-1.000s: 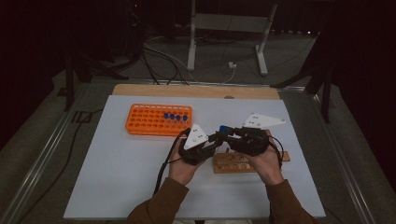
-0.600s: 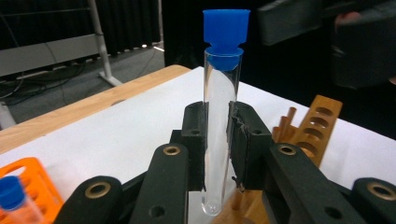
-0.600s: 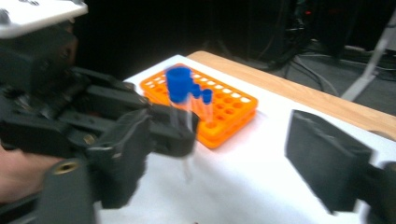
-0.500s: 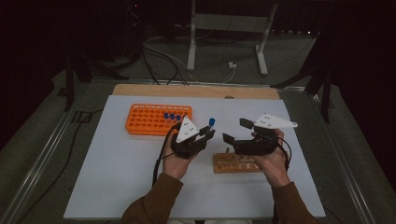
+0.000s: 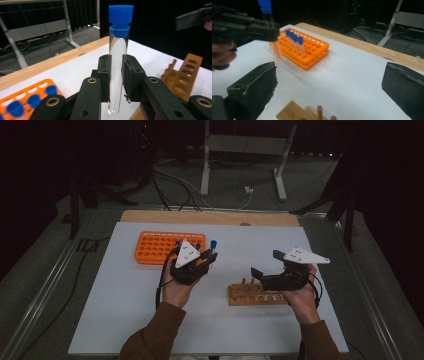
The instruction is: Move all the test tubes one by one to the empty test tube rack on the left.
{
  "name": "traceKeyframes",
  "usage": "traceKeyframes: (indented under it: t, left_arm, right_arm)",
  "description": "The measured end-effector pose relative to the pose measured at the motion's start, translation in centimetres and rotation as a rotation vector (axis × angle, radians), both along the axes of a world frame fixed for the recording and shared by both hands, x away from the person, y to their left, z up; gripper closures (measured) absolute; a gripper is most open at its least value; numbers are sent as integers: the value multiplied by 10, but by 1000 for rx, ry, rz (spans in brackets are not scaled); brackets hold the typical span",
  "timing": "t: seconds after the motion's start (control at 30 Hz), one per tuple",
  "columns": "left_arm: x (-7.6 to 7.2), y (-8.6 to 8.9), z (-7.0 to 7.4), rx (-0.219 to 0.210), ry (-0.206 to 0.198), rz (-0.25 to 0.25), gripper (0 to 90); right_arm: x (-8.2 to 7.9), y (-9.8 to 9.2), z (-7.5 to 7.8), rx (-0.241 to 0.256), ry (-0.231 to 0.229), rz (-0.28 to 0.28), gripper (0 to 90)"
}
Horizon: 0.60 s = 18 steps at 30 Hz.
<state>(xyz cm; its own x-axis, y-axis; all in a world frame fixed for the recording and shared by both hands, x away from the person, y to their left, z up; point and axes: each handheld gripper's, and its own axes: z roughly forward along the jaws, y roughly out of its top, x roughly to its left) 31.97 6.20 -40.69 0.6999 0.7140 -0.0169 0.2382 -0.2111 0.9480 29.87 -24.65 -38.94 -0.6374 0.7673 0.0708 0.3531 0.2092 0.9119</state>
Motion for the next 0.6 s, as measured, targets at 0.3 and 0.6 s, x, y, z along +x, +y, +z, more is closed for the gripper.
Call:
traceKeyframes:
  t: [0.3, 0.6]
  left_arm:
    - [5, 20, 3, -14, -4, 50, 783]
    - [9, 32, 4, -29, -9, 79, 782]
  right_arm:
    - [-7, -17, -9, 6, 9, -29, 0]
    - [-10, -26, -19, 24, 24, -39, 0]
